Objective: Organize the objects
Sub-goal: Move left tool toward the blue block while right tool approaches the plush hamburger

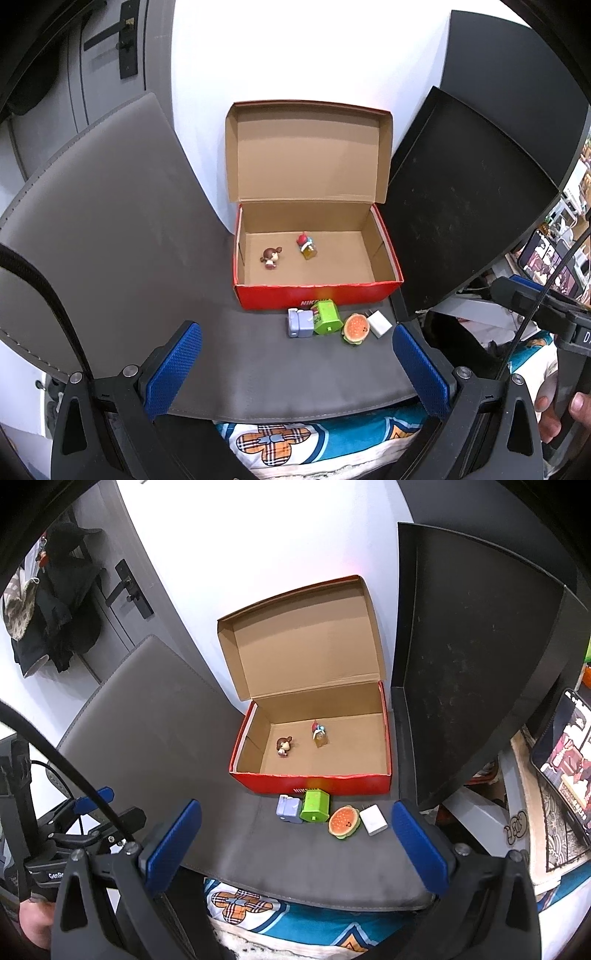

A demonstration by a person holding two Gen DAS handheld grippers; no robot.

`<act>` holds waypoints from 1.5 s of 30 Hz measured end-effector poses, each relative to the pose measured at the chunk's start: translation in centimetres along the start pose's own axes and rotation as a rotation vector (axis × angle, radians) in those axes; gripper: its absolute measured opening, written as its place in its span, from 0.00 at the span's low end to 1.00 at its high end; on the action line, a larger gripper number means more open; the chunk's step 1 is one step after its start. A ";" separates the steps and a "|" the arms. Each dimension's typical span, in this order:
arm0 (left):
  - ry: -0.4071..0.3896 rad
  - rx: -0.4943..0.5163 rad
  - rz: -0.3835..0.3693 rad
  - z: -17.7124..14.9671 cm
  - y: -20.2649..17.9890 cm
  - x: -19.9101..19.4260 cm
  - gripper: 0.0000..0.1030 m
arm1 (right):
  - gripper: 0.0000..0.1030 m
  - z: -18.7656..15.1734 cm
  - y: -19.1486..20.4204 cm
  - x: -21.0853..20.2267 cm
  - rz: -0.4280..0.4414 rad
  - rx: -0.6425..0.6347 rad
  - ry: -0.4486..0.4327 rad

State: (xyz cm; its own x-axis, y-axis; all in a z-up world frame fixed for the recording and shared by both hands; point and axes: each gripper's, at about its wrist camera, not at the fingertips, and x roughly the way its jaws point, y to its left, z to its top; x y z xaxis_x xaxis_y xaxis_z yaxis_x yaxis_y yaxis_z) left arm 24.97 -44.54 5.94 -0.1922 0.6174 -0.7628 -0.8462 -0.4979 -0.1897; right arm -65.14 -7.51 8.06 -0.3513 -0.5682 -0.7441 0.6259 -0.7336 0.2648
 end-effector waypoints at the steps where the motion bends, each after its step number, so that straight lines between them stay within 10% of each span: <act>1: 0.001 0.000 0.001 0.0 0.0 0.1 1.00 | 1.00 0.0 0.0 0.1 0.001 0.001 0.002; 45: 0.208 -0.159 0.030 0.0 3.0 15.9 0.99 | 1.00 -0.3 -3.4 13.1 -0.014 0.120 0.219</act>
State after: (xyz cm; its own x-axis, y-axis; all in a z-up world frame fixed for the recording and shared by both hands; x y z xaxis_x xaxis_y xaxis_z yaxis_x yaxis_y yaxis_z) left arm 19.34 -36.24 -6.77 -0.0960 0.4702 -0.8773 -0.7498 -0.6139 -0.2470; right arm -71.65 -12.31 -2.81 -0.1923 -0.4729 -0.8599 0.5298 -0.7876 0.3147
